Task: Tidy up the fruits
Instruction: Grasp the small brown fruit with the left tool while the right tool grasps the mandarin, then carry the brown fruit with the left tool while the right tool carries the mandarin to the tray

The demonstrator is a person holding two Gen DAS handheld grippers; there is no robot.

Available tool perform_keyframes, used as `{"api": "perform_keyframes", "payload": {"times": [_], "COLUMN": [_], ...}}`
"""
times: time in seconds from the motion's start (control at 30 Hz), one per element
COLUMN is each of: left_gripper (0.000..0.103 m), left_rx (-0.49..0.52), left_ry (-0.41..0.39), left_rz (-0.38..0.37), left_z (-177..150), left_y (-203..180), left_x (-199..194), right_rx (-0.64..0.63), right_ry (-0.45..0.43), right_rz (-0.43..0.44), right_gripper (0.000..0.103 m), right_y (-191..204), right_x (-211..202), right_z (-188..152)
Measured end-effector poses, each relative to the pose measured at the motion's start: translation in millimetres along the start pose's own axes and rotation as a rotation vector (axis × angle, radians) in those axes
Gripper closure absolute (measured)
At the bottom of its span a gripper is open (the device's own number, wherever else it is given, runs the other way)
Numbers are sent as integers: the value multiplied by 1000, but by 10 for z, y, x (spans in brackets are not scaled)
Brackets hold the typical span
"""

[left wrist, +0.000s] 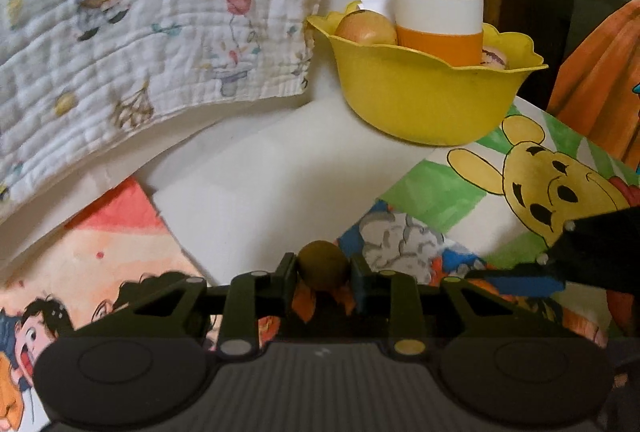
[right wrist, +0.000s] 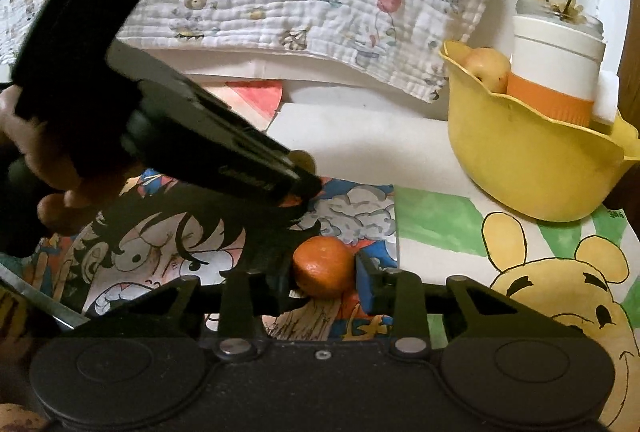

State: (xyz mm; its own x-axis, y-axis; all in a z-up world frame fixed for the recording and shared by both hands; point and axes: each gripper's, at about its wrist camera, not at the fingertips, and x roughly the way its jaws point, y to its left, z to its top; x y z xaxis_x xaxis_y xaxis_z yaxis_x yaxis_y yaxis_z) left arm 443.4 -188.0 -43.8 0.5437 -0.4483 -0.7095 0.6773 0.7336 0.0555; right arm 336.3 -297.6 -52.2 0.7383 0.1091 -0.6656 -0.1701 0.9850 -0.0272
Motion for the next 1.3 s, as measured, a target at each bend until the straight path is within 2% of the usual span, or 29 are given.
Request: {"api": "perform_keyframes", "payload": {"times": [0.27,0.47,0.77,0.97,1.13,1.3], "left_gripper": [72,72,72,72,72,72], "left_rx": [-57,-59,-100,-146,-168,-190], "left_ry": [-20,-53,-111,-127,-123,-100], "left_rz": [1,3,0,1,-1,-3], "left_z": [-144,-259,-563,-824,-978,-1090], "left_y": [20,-74,-186,-188,-229,-290], "left_x": [-354,-681,-1261,-1539,-1644,-1588], "right_rx": [27,32,-32,-51,-19,-50], "right_ry": [-38,-86,-149,-157,-140,-117], "right_rz": [13,32,93,124,118,71], "right_gripper": [69,69,69,68,68,68], "right_y": [-10,71,393,620,670,707], "right_x": [-256,-574,-1082,-1287,-1434,-1539], "right_z": [-34,-82,-175,-286,-472,-655]}}
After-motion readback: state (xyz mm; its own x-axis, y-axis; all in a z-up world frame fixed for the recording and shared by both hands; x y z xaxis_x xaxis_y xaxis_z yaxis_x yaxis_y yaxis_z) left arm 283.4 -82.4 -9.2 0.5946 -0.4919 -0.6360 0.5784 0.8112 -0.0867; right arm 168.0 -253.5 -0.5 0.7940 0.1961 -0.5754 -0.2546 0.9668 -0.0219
